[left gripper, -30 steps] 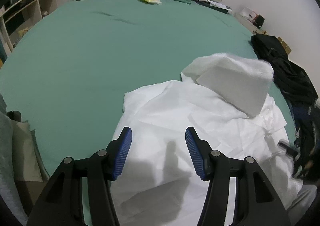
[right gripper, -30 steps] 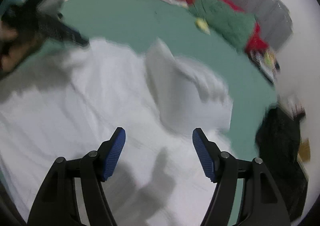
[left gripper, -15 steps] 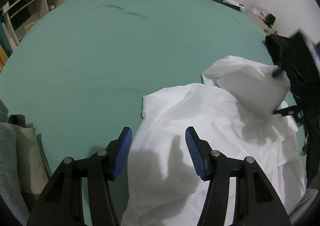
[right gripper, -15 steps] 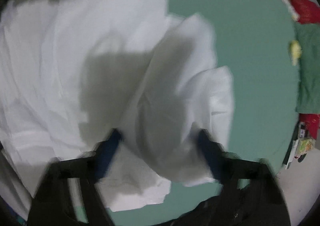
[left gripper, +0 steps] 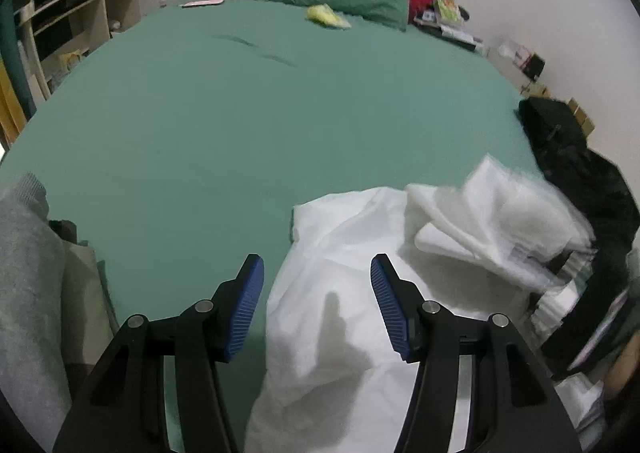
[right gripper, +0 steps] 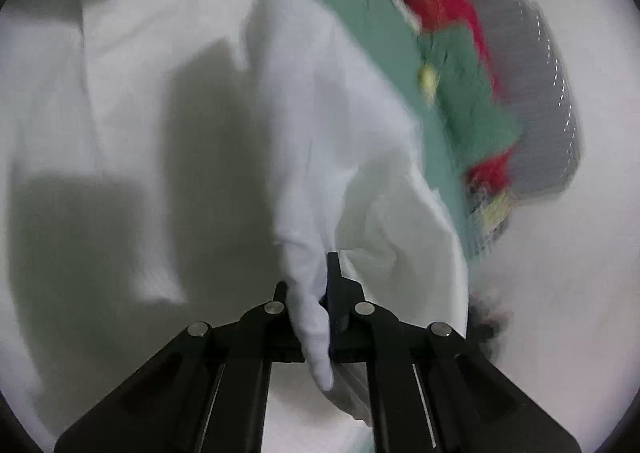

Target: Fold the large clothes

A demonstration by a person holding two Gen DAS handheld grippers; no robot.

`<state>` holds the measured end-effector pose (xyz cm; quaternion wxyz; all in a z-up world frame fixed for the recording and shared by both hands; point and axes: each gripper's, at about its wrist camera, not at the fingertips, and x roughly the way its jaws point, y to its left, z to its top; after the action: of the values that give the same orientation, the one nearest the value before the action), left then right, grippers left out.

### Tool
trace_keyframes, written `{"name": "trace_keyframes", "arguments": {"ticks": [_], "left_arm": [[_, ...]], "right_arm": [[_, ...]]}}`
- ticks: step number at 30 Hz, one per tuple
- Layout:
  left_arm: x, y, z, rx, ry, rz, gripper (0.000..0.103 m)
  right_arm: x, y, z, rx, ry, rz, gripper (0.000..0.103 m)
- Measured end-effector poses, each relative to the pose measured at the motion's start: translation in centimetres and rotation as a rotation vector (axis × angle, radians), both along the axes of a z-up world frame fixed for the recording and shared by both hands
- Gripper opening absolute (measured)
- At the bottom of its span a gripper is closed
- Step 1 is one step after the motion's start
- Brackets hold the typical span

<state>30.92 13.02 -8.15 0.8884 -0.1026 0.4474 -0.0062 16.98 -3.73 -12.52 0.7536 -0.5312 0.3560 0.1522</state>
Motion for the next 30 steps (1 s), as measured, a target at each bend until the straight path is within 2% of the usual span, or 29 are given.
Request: {"name": "trace_keyframes", "arguments": {"ticks": [1, 3, 4, 6, 7, 8, 9, 11, 14, 16, 17, 18, 19, 20, 21, 22, 23, 25, 27, 30], "left_arm": [[-0.1, 0.0, 0.0, -0.026, -0.008, -0.001, 0.059], [-0.1, -0.3, 0.0, -0.065, -0.011, -0.008, 0.059], [-0.1, -0.4, 0.0, -0.094, -0.016, -0.019, 0.059], [0.2, -0.9, -0.2, -0.131, -0.023, -0.03, 0.059], [0.4, -1.2, -0.2, -0.153, -0.029, -0.034, 0.059], [0.5, -1.6, -0.3, -0.166, -0.037, -0.035, 0.059], [0.8, -2.1, -0.4, -0.183, -0.047, -0.043, 0.059], [1.4, -3.3, -0.9, -0.184, -0.035, -0.077, 0.059], [2.3, -5.4, -2.8, -0.11, 0.043, -0.123, 0.059], [2.6, -6.3, -4.0, -0.049, 0.091, -0.13, 0.059], [2.6, -6.6, -4.8, -0.023, 0.119, -0.135, 0.059], [2.7, -6.7, -5.6, -0.006, 0.149, -0.128, 0.059], [2.6, -6.6, -6.2, 0.002, 0.176, -0.117, 0.059], [2.6, -6.6, -6.5, 0.005, 0.188, -0.113, 0.059], [2.6, -6.6, -6.8, 0.012, 0.196, -0.12, 0.059], [2.4, -6.8, -6.9, 0.026, 0.191, -0.133, 0.059], [2.3, -6.9, -6.9, 0.037, 0.187, -0.141, 0.059], [2.1, -7.0, -6.8, 0.039, 0.188, -0.145, 0.059], [1.9, -6.5, -6.2, 0.004, 0.168, -0.12, 0.059], [1.2, -5.5, -4.5, -0.052, 0.076, -0.086, 0.059]], "right_arm": [[-0.9, 0.2, -0.6, 0.048, 0.018, -0.034, 0.01], [-3.0, 0.7, -1.0, 0.129, -0.027, -0.07, 0.015], [-3.2, 0.4, -0.6, 0.195, -0.018, -0.09, 0.023], [-4.0, -0.1, 0.6, 0.319, 0.005, -0.127, 0.053], [-4.6, 0.0, 0.9, 0.351, 0.016, -0.125, 0.085], [-4.8, -0.2, 1.2, 0.381, 0.028, -0.115, 0.101], [-5.6, -0.7, 1.6, 0.424, 0.044, -0.106, 0.101], [-6.0, -1.0, 2.2, 0.45, 0.063, -0.081, 0.101], [-5.1, -2.9, 5.0, 0.544, -0.007, -0.02, 0.101], [-3.2, -4.6, 7.6, 0.669, -0.045, -0.043, 0.101], [-1.6, -4.9, 7.8, 0.705, -0.045, -0.065, 0.101], [0.2, -5.3, 8.5, 0.771, -0.013, -0.109, 0.101], [1.8, -5.8, 8.6, 0.827, 0.02, -0.143, 0.095], [4.6, -6.6, 8.2, 0.925, 0.085, -0.193, 0.069], [6.6, -6.9, 7.7, 0.963, 0.129, -0.23, 0.049], [8.2, -7.1, 6.5, 0.973, 0.171, -0.285, 0.012], [9.9, -7.4, 5.1, 0.974, 0.212, -0.343, 0.003], [10.8, -7.6, 2.6, 0.99, 0.285, -0.412, 0.002], [10.1, -7.4, 0.5, 0.935, 0.342, -0.427, 0.002], [7.3, -7.3, 0.0, 0.921, 0.355, -0.394, 0.002]]}}
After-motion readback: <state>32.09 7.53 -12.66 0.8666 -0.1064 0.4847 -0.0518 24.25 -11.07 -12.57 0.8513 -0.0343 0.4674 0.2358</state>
